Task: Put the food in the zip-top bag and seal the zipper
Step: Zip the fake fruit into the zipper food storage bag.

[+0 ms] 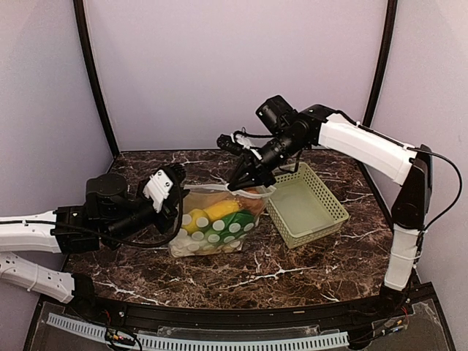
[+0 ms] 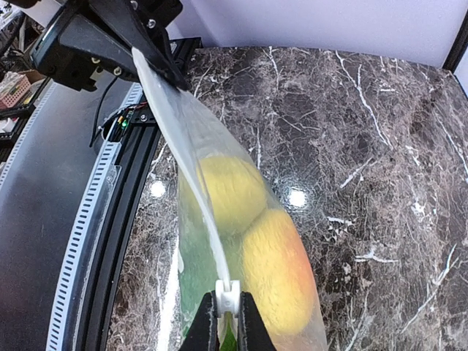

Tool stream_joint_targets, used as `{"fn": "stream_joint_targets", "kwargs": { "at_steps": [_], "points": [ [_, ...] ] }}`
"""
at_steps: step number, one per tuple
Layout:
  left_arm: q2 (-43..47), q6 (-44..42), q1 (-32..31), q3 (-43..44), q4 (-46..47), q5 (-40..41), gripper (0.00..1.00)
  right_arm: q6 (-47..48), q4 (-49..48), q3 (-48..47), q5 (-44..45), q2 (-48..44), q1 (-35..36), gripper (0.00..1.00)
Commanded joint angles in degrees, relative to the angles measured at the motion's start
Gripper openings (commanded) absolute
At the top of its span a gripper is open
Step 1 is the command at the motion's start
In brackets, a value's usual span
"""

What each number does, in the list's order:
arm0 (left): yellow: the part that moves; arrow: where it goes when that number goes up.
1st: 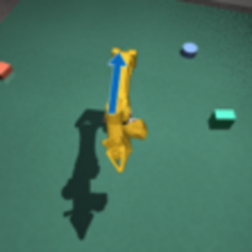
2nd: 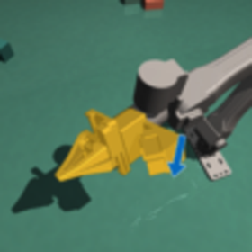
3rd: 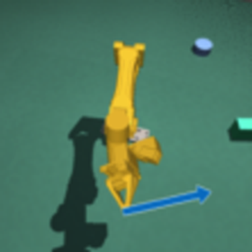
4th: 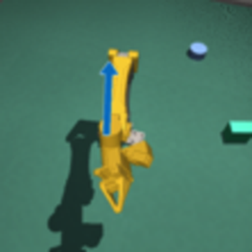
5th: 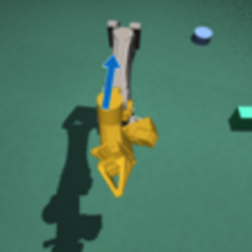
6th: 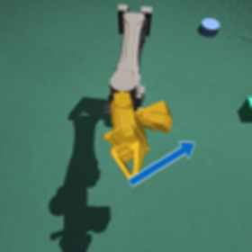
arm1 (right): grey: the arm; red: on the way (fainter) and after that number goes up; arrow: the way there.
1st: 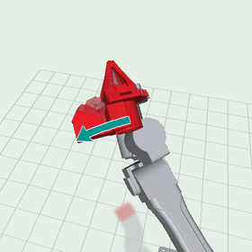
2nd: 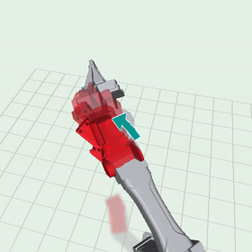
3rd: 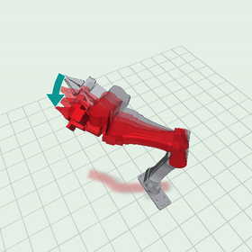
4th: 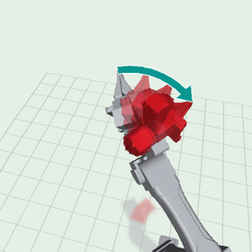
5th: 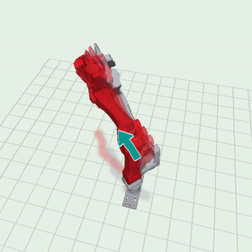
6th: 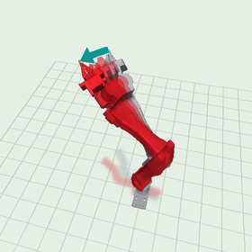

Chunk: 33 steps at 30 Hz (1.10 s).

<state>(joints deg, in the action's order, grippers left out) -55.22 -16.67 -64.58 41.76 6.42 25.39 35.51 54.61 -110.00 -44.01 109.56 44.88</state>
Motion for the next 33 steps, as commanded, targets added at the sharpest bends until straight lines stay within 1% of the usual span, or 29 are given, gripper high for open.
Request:
{"fn": "stream_joint_targets", "kwargs": {
  "at_steps": [1, 15, 33],
  "points": [
    [2.64, 0.47, 1.01, -1.41, 3.37, 3.51, 0.01, 0.39, 3.38, 2.96, 4.10, -0.74, -2.52, 0.00],
    [4.51, 1.78, 4.07, -6.01, 6.23, 3.13, 0.01, 1.50, 4.63, 10.40, 6.13, -4.67, -7.74, 0.00],
    [3.79, 2.42, 5.28, -7.21, 7.43, 2.64, 0.01, 2.42, 5.84, 15.21, 7.25, -7.95, -12.64, 0.00]
  ]
}}
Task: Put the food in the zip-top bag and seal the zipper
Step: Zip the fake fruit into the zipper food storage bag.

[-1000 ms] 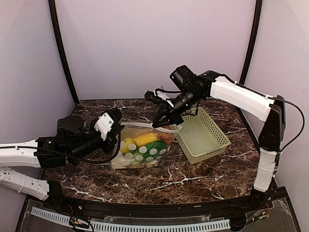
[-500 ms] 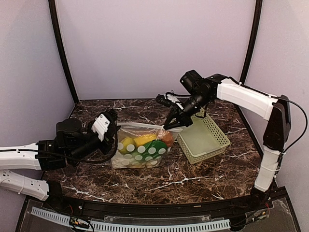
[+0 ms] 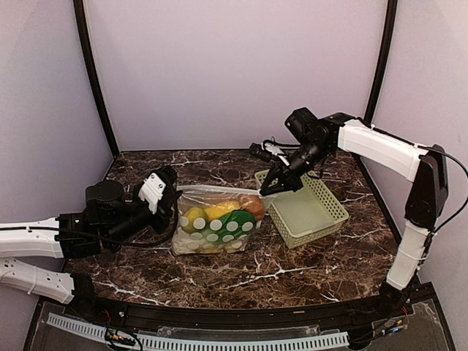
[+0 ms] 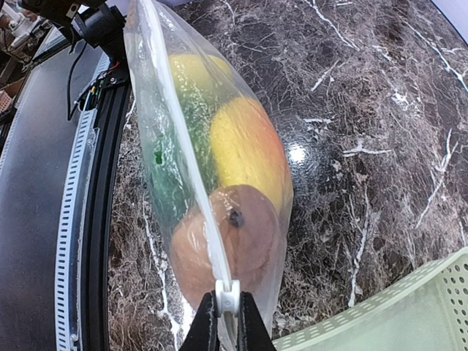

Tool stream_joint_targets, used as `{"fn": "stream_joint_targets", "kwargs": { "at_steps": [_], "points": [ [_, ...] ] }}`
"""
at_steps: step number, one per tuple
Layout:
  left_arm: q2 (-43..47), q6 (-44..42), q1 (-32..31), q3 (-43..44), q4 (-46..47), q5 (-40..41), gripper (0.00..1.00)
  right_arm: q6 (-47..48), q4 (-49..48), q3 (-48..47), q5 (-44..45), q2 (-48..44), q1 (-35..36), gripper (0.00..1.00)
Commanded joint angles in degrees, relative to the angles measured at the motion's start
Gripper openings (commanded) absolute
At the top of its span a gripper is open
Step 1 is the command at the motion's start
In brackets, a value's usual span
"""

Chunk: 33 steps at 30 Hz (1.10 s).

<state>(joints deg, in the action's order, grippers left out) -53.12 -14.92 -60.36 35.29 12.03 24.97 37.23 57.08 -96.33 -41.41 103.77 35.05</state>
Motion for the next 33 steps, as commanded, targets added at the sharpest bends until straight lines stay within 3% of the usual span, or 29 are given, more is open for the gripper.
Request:
{"fn": "stream_joint_targets", "kwargs": {
  "at_steps": [1, 16, 20, 24, 31, 33],
  "points": [
    [1.55, 0.63, 1.11, -0.75, 1.85, 2.97, 0.01, 0.82, 3.39, 1.78, 4.79, -2.36, -3.08, 0.00],
    [-1.61, 2.28, 1.72, -1.23, 4.90, 1.73, 0.01, 1.57, 3.95, 1.17, 3.81, -1.45, -5.00, 0.00],
    [-4.16, 3.89, 5.12, -0.27, 7.21, 1.07, 0.01, 2.36, 4.18, -1.77, 5.43, -0.15, -5.04, 0.00],
    [-7.95, 6.28, 10.90, 2.22, 9.04, -2.44, 0.01, 1.64, 4.09, -10.56, 5.43, 3.88, -4.99, 0.00],
    [-15.99, 14.12, 25.39, 7.88, 12.66, -10.45, 0.01, -1.23, 4.20, -34.84, 6.50, 17.33, -4.64, 0.00],
    [-17.16, 14.59, 27.63, 8.46, 13.94, -13.37, 0.01, -1.86, 3.47, -36.86, 5.95, 18.57, -4.64, 0.00]
  ]
}}
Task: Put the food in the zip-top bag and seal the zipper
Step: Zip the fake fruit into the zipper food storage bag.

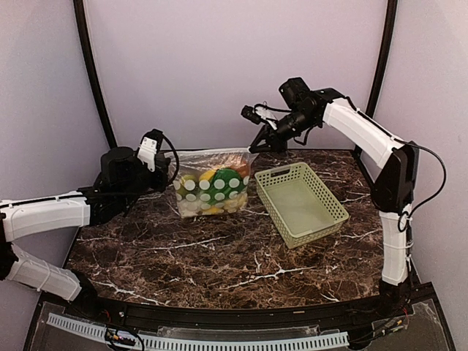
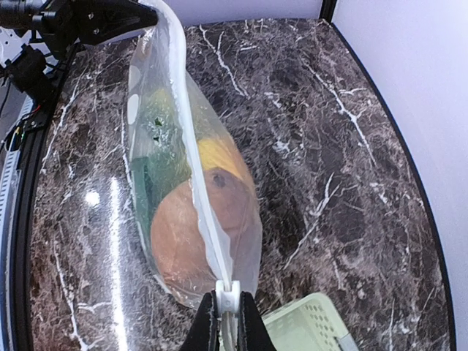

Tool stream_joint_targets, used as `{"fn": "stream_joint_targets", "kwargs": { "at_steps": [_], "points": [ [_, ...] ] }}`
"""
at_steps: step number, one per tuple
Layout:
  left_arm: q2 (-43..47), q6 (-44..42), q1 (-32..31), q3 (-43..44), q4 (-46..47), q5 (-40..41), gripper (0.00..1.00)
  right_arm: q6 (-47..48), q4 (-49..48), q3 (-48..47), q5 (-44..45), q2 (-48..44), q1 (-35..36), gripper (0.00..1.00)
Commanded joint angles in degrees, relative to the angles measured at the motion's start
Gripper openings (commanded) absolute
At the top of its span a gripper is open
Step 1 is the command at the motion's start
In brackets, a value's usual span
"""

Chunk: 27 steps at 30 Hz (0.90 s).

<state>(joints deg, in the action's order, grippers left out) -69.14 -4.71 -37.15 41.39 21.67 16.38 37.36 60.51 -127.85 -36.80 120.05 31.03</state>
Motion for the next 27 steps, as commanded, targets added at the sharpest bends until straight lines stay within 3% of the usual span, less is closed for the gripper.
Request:
{"fn": "stream_joint_targets", "kwargs": {
  "at_steps": [1, 7, 15, 19, 20, 23, 27],
  "points": [
    [-1.53, 4.41, 4.97, 2.55, 4.14, -6.63, 0.01, -2.27, -0.86, -4.49, 0.61, 2.10, -0.59, 0.00],
    [-1.94, 10.98, 5.16, 2.27, -3.67, -15.62, 0.01, -1.96, -8.28, 12.95, -3.18, -4.60, 1.82, 0.00],
    [9.07, 22.94, 5.04, -13.64, -4.56, -19.38, 0.07, -0.21, -11.19, 32.58, -5.78, -10.62, 10.41, 0.00],
    [15.85, 25.08, 4.60, -16.33, -11.97, -20.19, 0.34, 0.59, -9.94, 37.78, -5.27, -13.12, 13.32, 0.02],
    [18.20, 25.14, 4.49, -16.34, -15.05, -19.77, 0.37, 0.54, -9.33, 38.51, -5.59, -13.37, 13.43, 0.06],
    [23.15, 25.51, 4.48, -14.09, -23.37, -17.91, 0.61, 0.03, -7.38, 39.58, -6.28, -13.61, 13.47, 0.24],
    [24.87, 20.87, 4.46, -7.75, -33.30, -19.06, 0.69, -0.34, -4.89, 37.74, -6.13, -14.60, 13.16, 0.33]
  ]
}}
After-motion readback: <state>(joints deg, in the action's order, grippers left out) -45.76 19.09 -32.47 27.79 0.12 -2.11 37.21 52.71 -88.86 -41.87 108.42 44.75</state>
